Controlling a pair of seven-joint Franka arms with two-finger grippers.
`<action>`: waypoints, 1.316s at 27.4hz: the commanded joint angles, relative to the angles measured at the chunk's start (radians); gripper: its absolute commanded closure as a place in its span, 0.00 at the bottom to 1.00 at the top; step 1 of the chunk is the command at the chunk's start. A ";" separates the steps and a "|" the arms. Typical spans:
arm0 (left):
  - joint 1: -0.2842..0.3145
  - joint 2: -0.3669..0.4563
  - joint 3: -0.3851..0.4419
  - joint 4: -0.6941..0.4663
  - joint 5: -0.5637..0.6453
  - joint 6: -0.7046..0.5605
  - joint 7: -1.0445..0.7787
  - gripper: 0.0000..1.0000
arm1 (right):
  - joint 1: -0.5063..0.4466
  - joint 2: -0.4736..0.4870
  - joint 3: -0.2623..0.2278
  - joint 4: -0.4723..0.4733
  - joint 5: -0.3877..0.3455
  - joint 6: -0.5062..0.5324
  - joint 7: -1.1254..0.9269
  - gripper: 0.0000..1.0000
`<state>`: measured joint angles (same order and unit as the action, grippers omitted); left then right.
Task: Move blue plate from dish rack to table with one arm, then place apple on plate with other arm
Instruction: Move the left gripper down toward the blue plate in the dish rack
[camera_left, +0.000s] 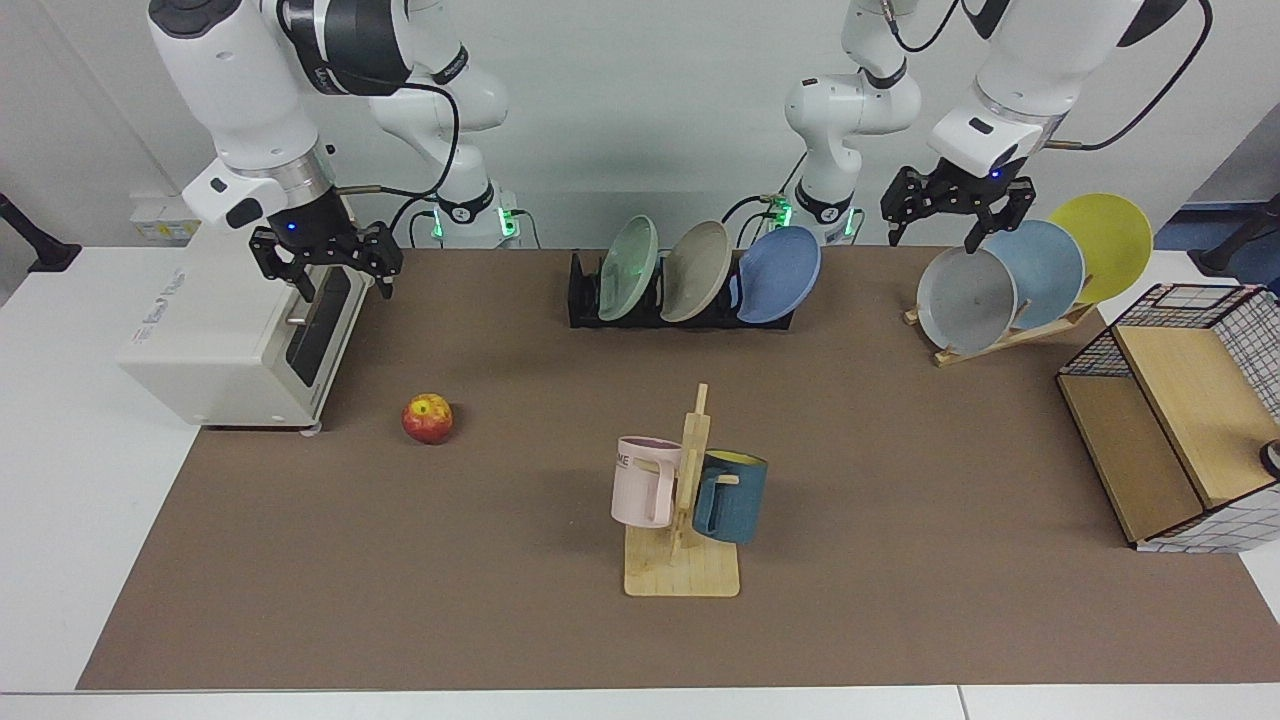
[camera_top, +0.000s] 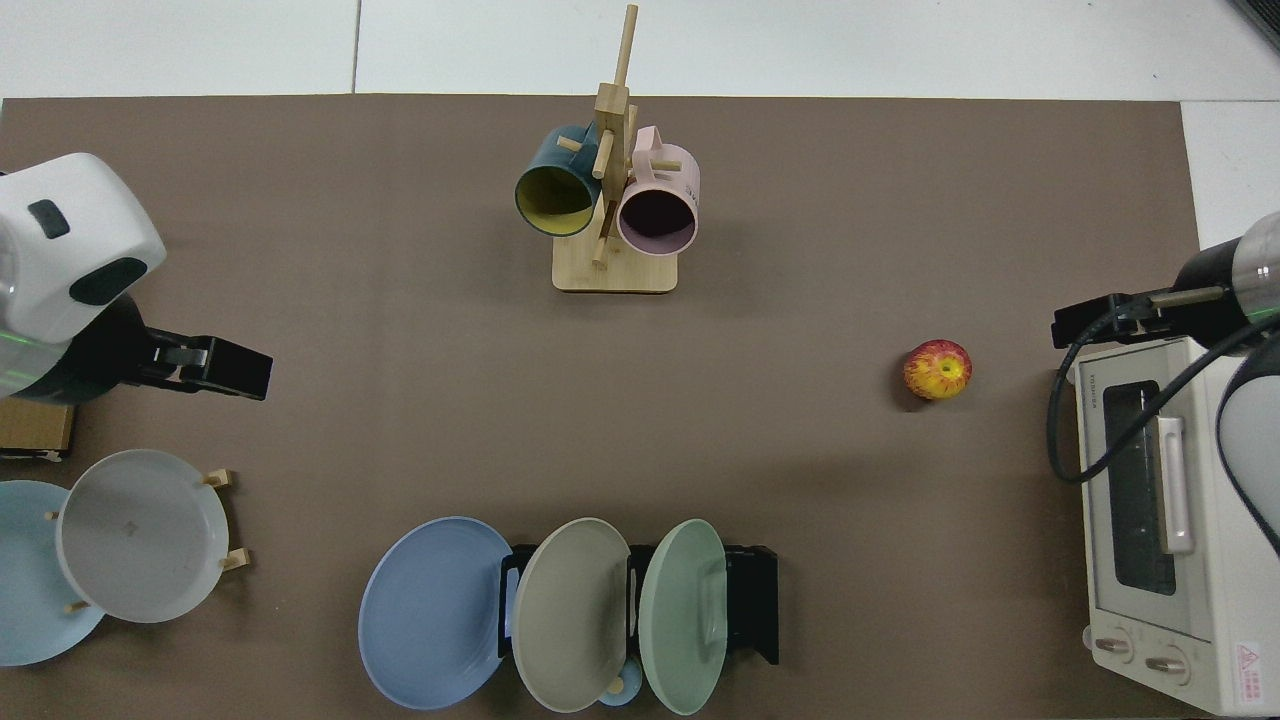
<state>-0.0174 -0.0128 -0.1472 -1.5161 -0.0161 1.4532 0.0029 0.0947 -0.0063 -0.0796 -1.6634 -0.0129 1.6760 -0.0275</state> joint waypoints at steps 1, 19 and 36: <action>0.004 -0.012 -0.003 -0.016 0.012 -0.011 0.009 0.00 | -0.010 -0.023 0.008 -0.027 0.010 0.011 0.012 0.00; 0.002 -0.038 -0.005 -0.050 0.008 -0.010 -0.004 0.00 | -0.010 -0.023 0.008 -0.027 0.010 0.011 0.012 0.00; -0.003 -0.285 -0.012 -0.464 -0.076 0.190 0.011 0.00 | -0.010 -0.023 0.008 -0.027 0.010 0.011 0.012 0.00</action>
<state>-0.0201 -0.1761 -0.1637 -1.8097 -0.0345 1.5713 0.0023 0.0947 -0.0063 -0.0796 -1.6634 -0.0129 1.6760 -0.0275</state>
